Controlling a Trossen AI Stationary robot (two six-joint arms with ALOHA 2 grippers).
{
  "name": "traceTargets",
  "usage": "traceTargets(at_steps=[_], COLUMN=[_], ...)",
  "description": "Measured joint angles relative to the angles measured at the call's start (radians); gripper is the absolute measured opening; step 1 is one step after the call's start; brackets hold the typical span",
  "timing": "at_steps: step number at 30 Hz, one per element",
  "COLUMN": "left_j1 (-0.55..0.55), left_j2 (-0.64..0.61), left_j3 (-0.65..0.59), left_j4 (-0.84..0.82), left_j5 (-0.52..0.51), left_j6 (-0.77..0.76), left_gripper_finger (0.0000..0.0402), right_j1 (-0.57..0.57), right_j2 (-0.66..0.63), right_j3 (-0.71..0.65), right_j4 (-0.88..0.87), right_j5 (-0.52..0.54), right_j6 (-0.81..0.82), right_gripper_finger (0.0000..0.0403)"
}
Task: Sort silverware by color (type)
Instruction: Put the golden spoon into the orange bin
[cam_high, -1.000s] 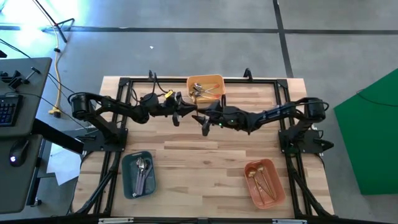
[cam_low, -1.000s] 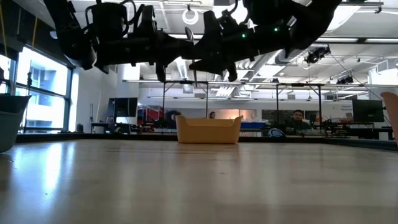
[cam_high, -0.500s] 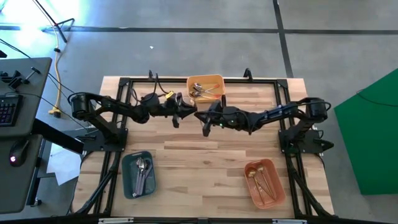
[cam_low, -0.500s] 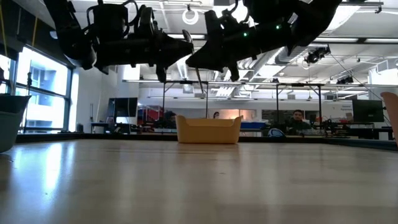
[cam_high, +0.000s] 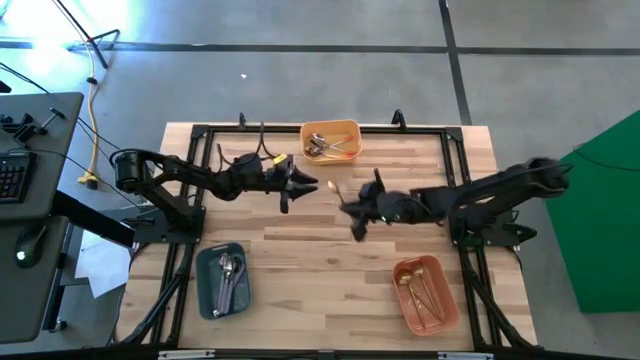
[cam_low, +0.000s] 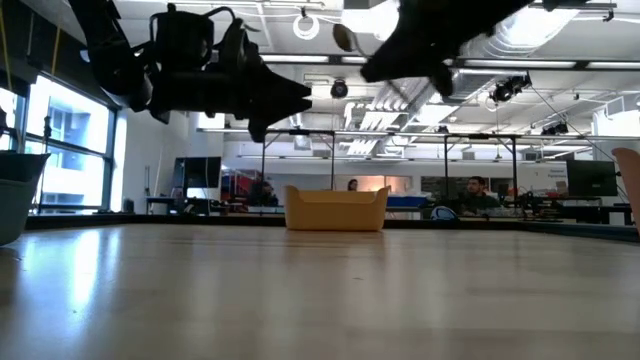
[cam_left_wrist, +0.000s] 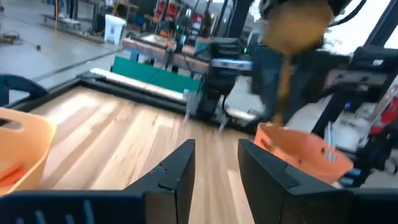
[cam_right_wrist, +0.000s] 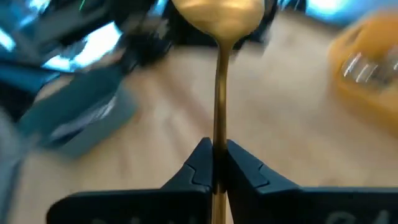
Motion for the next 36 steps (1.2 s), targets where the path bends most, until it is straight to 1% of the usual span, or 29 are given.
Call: traceTargets(at_steps=[3,8,12,15,17,19,21,24,29,31,36], left_j1=[-0.001,-0.001,-0.001,0.0,0.001,0.001,0.001,0.001,0.001,0.001,0.001], left_j2=[0.0,0.0,0.0,0.0,0.0,0.0,0.0,0.0,0.0,0.0,0.0], left_j3=[-0.001,-0.001,0.0,0.0,0.001,0.001,0.001,0.001,0.001,0.001,0.001], left_j4=[-0.028,-0.037,-0.035,-0.028,-0.024,-0.024,-0.025,-0.027,-0.028,-0.028,-0.027], left_j5=[-0.006,-0.013,-0.023,-0.052,-0.067,-0.069,-0.069,-0.069,-0.069,-0.069,-0.081], left_j6=[0.033,0.08,0.113,0.13,0.135,0.135,0.136,0.136,0.135,0.135,0.137], left_gripper_finger=[0.0112,0.0113,0.0113,0.0113,0.0113,0.0113,0.0113,0.0113,0.0113,0.0113,0.0113], right_j1=[0.085,0.263,0.441,0.58,0.669,0.742,0.8,0.86,0.913,0.92,0.905], right_j2=[-0.058,-0.124,-0.154,-0.155,-0.151,-0.142,-0.128,-0.101,-0.061,-0.048,-0.021], right_j3=[-0.001,-0.001,-0.002,-0.001,-0.001,-0.001,-0.001,-0.002,-0.014,-0.019,-0.023], right_j4=[-0.143,-0.288,-0.289,-0.202,-0.203,-0.261,-0.341,-0.482,-0.587,-0.593,-0.638], right_j5=[-0.059,-0.12,-0.119,-0.071,0.005,0.08,0.125,0.119,0.041,0.015,-0.047], right_j6=[0.15,0.453,0.686,0.818,0.928,1.06,1.208,1.42,1.675,1.712,1.726], right_gripper_finger=[0.0009,0.001,0.0011,0.0011,0.0011,0.0011,0.0011,0.0011,0.0011,0.0011,0.0011])
